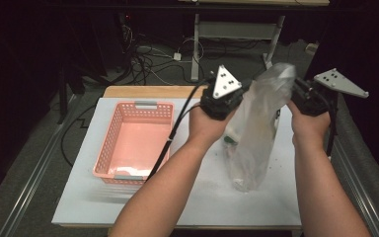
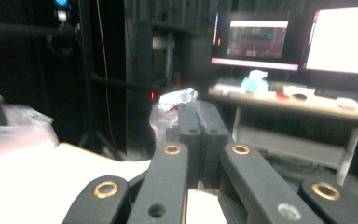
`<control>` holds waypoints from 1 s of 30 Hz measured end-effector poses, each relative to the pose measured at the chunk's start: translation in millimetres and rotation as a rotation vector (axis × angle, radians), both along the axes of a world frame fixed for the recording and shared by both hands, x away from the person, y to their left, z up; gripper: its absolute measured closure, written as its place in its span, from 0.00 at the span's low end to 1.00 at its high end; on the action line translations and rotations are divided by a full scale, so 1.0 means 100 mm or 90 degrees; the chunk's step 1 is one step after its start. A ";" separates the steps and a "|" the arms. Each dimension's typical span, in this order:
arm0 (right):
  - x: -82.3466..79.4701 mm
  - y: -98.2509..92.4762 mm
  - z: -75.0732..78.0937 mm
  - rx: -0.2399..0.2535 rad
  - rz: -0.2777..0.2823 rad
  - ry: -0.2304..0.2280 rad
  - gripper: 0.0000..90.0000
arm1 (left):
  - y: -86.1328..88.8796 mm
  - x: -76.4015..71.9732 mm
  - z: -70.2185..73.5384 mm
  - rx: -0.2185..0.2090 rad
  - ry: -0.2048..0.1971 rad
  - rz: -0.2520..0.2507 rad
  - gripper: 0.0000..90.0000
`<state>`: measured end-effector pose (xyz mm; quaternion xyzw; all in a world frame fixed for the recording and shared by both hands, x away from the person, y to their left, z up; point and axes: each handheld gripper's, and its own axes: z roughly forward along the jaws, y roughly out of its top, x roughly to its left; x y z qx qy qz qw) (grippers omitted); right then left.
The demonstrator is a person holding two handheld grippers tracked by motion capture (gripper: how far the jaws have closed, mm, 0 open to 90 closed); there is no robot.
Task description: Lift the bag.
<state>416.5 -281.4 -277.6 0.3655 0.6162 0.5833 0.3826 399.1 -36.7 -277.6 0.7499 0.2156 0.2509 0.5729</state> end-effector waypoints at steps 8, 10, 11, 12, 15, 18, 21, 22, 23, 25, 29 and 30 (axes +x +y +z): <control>-0.08 -0.06 -0.43 -0.033 0.025 0.050 1.00 | 0.17 -0.10 -0.43 -0.011 0.037 -0.002 0.98; -0.13 -0.08 -0.52 -0.038 0.032 0.066 1.00 | 0.25 -0.16 -0.48 -0.014 0.045 -0.001 0.98; -0.15 -0.09 -0.54 -0.037 0.035 0.066 0.97 | 0.30 -0.21 -0.51 -0.021 0.045 -0.001 0.98; -0.18 -0.10 -0.57 -0.034 0.042 0.073 0.93 | 0.34 -0.24 -0.53 -0.026 0.048 -0.002 0.93; -0.26 -0.13 -0.59 -0.031 0.050 0.077 0.78 | 0.43 -0.32 -0.59 -0.030 0.063 -0.002 0.80; -0.35 -0.20 -0.57 -0.015 0.050 0.075 0.63 | 0.52 -0.43 -0.69 -0.034 0.078 0.001 0.64; -0.49 -0.30 -0.54 -0.021 0.050 0.067 0.54 | 0.60 -0.51 -0.82 -0.038 0.102 0.006 0.52; -0.54 -0.33 -0.54 -0.026 0.051 0.069 0.50 | 0.62 -0.52 -0.87 -0.036 0.113 0.007 0.48; -0.58 -0.36 -0.54 -0.027 0.050 0.068 0.47 | 0.63 -0.54 -0.92 -0.031 0.126 0.005 0.45; -0.66 -0.42 -0.57 -0.035 0.049 0.071 0.41 | 0.67 -0.57 -1.01 -0.039 0.155 -0.003 0.39; -0.80 -0.51 -0.67 -0.036 0.046 0.084 0.30 | 0.70 -0.63 -1.19 -0.021 0.202 -0.014 0.29; -0.83 -0.52 -0.71 -0.037 0.046 0.090 0.27 | 0.70 -0.65 -1.24 -0.017 0.212 -0.016 0.26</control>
